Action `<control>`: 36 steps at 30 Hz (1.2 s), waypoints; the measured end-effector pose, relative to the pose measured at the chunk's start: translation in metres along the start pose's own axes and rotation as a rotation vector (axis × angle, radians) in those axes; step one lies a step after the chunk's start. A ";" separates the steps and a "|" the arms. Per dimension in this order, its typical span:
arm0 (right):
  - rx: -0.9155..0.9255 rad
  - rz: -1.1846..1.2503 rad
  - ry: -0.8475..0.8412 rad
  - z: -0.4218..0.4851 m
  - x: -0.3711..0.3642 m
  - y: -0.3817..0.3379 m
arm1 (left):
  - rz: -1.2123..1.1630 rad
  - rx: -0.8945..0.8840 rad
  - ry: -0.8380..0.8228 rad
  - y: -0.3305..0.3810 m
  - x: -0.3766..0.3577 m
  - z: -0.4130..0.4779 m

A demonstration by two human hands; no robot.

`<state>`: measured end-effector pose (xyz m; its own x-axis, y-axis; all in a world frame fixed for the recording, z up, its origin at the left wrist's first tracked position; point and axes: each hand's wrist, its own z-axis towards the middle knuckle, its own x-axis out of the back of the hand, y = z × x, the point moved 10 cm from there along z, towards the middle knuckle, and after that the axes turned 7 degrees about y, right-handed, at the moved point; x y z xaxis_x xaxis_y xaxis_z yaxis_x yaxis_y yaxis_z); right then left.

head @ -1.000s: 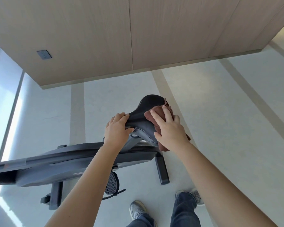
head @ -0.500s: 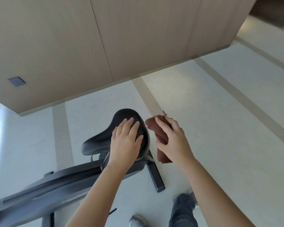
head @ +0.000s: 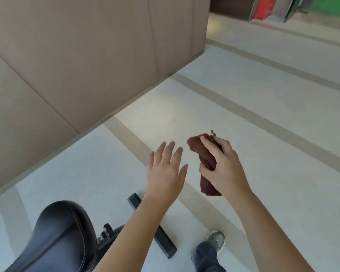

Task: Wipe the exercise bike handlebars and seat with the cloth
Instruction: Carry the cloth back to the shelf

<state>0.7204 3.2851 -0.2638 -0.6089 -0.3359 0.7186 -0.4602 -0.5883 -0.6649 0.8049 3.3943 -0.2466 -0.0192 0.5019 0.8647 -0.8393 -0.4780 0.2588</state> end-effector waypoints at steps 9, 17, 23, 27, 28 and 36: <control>-0.133 -0.091 0.139 0.097 0.142 0.130 | -0.139 -0.118 0.045 0.153 -0.076 0.138; -0.254 -0.049 0.275 0.138 0.236 0.221 | -0.212 -0.289 0.007 0.269 -0.136 0.207; -0.406 -0.118 0.392 0.173 0.302 0.319 | -0.292 -0.421 -0.085 0.371 -0.211 0.268; -0.475 -0.237 0.429 0.226 0.342 0.385 | -0.361 -0.490 -0.134 0.436 -0.273 0.332; -0.487 -0.266 0.432 0.243 0.353 0.400 | -0.380 -0.505 -0.149 0.452 -0.288 0.350; -0.536 -0.030 0.527 0.375 0.452 0.506 | -0.451 -0.564 -0.177 0.569 -0.373 0.501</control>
<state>0.4545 2.5599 -0.1995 -0.7576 0.1508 0.6351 -0.6512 -0.1076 -0.7512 0.6069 2.5739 -0.2062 0.4411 0.4152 0.7956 -0.8974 0.2133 0.3862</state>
